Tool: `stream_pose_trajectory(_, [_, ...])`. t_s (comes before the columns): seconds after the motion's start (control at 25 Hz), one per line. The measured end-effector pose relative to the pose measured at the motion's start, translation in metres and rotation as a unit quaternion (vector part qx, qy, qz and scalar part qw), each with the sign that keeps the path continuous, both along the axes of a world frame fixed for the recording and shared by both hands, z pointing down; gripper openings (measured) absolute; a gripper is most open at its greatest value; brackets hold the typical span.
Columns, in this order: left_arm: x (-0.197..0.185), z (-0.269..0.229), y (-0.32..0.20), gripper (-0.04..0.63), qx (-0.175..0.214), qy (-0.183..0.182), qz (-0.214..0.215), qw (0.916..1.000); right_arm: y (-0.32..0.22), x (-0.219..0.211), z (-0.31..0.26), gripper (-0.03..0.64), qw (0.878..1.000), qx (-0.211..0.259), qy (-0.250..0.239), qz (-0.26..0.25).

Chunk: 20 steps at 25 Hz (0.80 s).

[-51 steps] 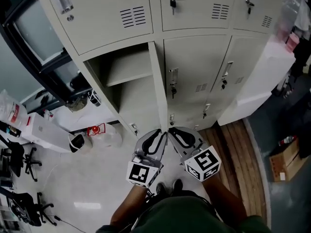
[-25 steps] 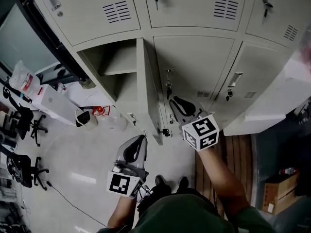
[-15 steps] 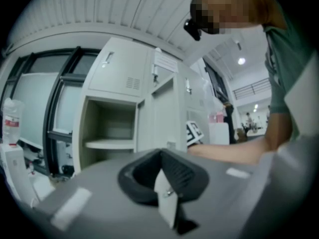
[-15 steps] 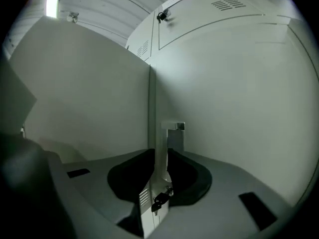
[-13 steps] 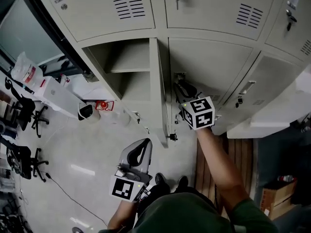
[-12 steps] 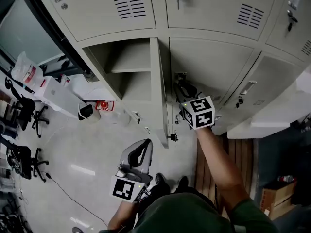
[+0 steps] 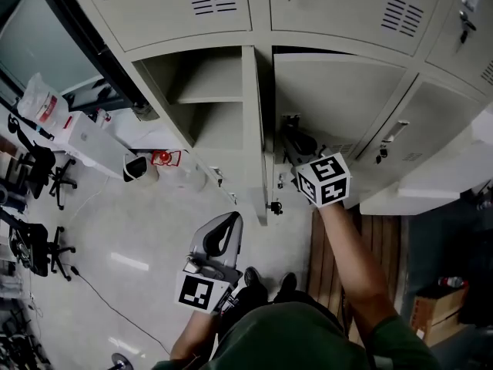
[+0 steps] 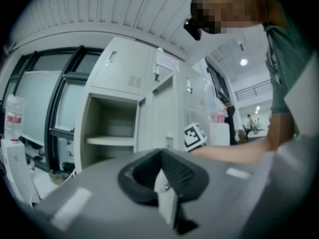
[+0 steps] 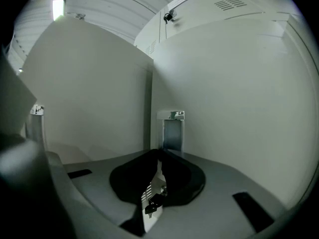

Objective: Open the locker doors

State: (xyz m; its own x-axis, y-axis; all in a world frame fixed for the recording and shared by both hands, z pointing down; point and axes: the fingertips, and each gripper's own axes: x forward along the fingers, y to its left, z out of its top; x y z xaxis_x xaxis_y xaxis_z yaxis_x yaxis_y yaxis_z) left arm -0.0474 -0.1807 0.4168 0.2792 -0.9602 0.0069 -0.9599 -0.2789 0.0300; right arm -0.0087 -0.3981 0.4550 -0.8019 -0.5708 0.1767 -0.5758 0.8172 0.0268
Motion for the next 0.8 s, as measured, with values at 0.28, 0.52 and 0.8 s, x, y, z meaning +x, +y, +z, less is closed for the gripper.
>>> stream_pose_trajectory(0.28, [0.019,0.000,0.013,0.003,0.009,-0.002,0.005,1.0000,0.064,0.038,0.001,0.028,0.999,-0.010,-0.017,-0.026])
stream_pose_trajectory(0.52, [0.043,-0.001,0.024,0.003,0.017,0.000,0.018,0.9997,0.101,0.079,0.001,0.028,1.000,-0.010,-0.013,-0.023])
stream_pose_trajectory(0.8, [0.074,0.000,0.033,0.003,0.021,-0.001,0.045,0.9988,0.126,0.128,0.001,0.008,0.999,0.003,-0.011,0.045])
